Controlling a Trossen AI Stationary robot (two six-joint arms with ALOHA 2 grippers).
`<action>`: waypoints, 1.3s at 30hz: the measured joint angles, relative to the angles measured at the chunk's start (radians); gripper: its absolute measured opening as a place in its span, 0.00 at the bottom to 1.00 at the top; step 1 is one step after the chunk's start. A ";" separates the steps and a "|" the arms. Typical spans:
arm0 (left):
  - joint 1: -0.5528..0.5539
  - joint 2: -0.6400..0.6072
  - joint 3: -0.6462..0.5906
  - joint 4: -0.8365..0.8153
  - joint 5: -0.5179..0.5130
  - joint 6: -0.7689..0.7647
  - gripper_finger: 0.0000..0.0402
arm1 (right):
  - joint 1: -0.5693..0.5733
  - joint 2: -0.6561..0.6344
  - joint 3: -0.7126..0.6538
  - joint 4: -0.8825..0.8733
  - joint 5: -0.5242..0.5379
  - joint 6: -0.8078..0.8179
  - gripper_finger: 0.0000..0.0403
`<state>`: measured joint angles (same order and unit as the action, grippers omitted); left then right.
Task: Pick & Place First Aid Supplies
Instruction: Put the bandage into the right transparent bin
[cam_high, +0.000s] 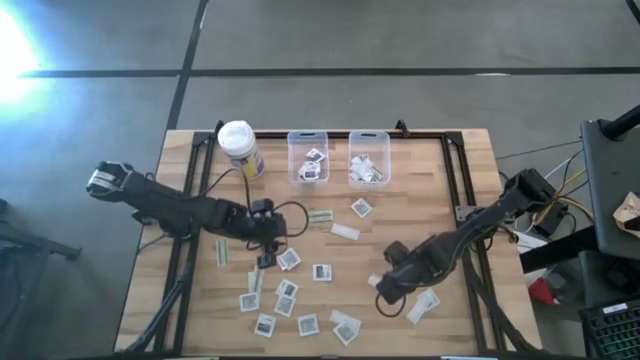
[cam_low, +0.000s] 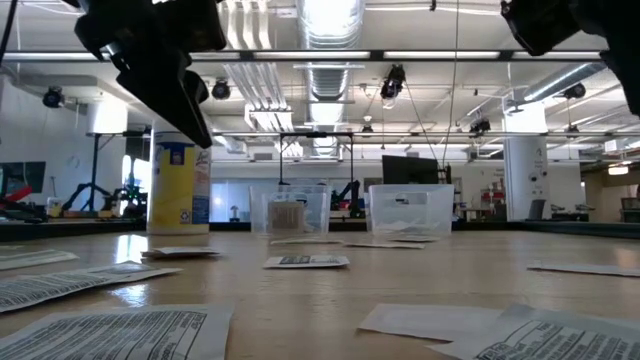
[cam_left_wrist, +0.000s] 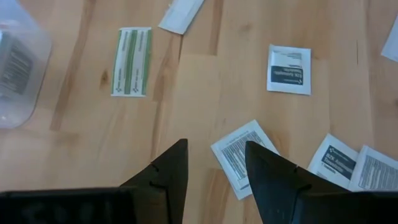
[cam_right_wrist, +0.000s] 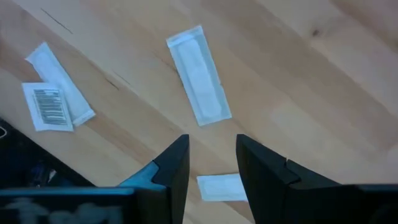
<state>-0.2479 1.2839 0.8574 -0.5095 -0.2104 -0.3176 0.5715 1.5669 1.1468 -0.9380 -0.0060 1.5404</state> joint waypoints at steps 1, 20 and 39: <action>-0.002 0.000 0.000 0.000 0.000 0.000 0.38 | 0.002 0.000 -0.012 0.018 -0.003 0.006 0.32; -0.003 0.000 -0.010 -0.002 -0.042 -0.002 0.38 | 0.018 0.000 -0.194 0.373 -0.003 0.062 0.23; -0.003 0.000 -0.013 0.001 -0.045 -0.009 0.38 | 0.039 0.229 0.034 0.228 -0.108 -0.056 0.20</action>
<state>-0.2504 1.2841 0.8444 -0.5080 -0.2558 -0.3267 0.6106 1.7957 1.1807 -0.7096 -0.1135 1.4846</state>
